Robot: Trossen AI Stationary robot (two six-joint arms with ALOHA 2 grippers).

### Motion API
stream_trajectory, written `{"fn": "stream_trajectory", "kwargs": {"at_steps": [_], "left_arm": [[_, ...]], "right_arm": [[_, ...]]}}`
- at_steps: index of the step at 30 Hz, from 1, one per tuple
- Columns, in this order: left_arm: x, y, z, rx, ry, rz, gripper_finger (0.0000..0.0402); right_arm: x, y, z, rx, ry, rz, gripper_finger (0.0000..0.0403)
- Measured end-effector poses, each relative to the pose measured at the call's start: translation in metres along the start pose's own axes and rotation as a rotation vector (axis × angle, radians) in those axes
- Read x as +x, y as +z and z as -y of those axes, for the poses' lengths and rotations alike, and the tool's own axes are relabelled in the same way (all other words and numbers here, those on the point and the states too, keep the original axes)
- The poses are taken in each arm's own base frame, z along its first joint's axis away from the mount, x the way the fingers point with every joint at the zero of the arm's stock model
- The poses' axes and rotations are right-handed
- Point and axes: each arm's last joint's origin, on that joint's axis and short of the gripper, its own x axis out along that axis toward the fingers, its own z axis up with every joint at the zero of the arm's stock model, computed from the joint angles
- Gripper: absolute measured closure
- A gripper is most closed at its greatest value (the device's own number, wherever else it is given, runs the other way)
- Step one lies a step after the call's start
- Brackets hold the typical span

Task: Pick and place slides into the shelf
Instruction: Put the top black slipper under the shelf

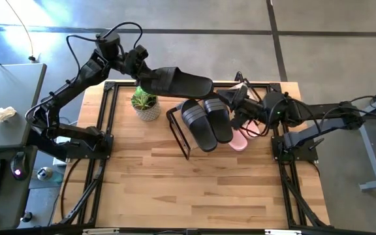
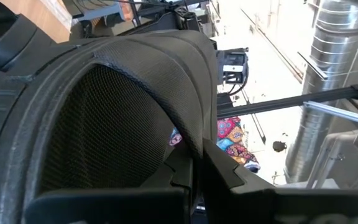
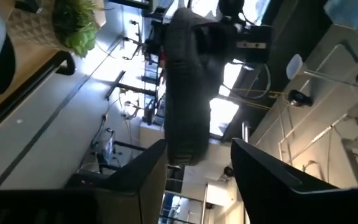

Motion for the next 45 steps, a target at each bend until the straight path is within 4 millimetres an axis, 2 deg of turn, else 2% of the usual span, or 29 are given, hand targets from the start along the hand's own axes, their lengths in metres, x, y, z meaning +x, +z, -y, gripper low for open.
{"fn": "stream_trajectory", "kwargs": {"at_steps": [4,15,27,39,45], "left_arm": [[0.000,0.000,0.000,-0.016,-0.002,-0.007,0.0400],[0.000,0.000,0.000,-0.022,-0.002,-0.007,0.0399],[0.000,0.000,0.000,-0.042,-0.003,-0.012,0.0399],[0.000,0.000,0.000,-0.036,-0.006,-0.016,0.0399],[0.000,-0.001,0.000,-0.033,-0.010,-0.028,0.0399]], "right_arm": [[0.007,0.003,-0.003,-0.028,0.010,-0.002,0.0233],[0.013,0.003,0.000,0.078,-0.042,0.022,0.0233],[0.025,0.000,-0.008,0.035,0.002,0.003,0.0233],[0.021,0.002,-0.011,0.089,0.047,-0.088,0.0233],[0.019,0.006,-0.009,0.087,0.037,-0.039,0.0233]]}}
